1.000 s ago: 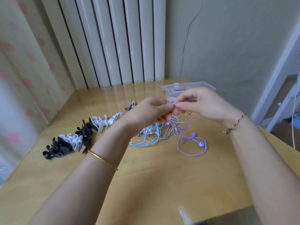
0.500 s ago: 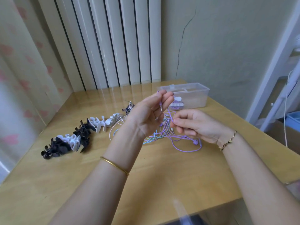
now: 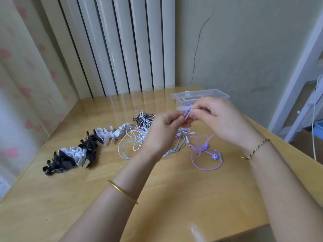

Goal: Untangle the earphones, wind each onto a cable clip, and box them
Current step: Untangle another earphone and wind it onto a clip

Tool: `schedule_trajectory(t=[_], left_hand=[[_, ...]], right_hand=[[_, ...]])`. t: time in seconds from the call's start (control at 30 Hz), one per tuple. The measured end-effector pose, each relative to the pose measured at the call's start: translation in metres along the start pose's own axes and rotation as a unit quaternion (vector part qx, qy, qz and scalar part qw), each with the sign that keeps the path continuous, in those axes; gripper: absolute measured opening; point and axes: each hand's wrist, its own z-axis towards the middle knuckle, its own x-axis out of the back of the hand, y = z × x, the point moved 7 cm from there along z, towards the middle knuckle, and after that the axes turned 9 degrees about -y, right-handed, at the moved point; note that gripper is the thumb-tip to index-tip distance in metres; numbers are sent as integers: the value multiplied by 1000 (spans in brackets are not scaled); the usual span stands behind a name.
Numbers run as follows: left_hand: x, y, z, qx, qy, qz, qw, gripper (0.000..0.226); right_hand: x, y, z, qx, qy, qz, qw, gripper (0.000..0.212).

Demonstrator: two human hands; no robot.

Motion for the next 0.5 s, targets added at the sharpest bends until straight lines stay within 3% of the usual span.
schedule_trajectory(t=[0.1, 0.23, 0.37, 0.5], left_hand=[[-6, -2, -1, 37, -74, 11, 997, 27], [-3, -7, -2, 80, -122, -76, 986, 24], [0, -8, -3, 112, -45, -248, 961, 20], [4, -8, -1, 102, 40, -332, 937, 19]], right_hand=[[3, 11, 2, -4, 60, -23, 998, 12], [-10, 23, -1, -5, 85, 110, 990, 12], [-38, 24, -1, -26, -1, 208, 978, 24], [-60, 26, -1, -51, -75, 179, 980, 28]])
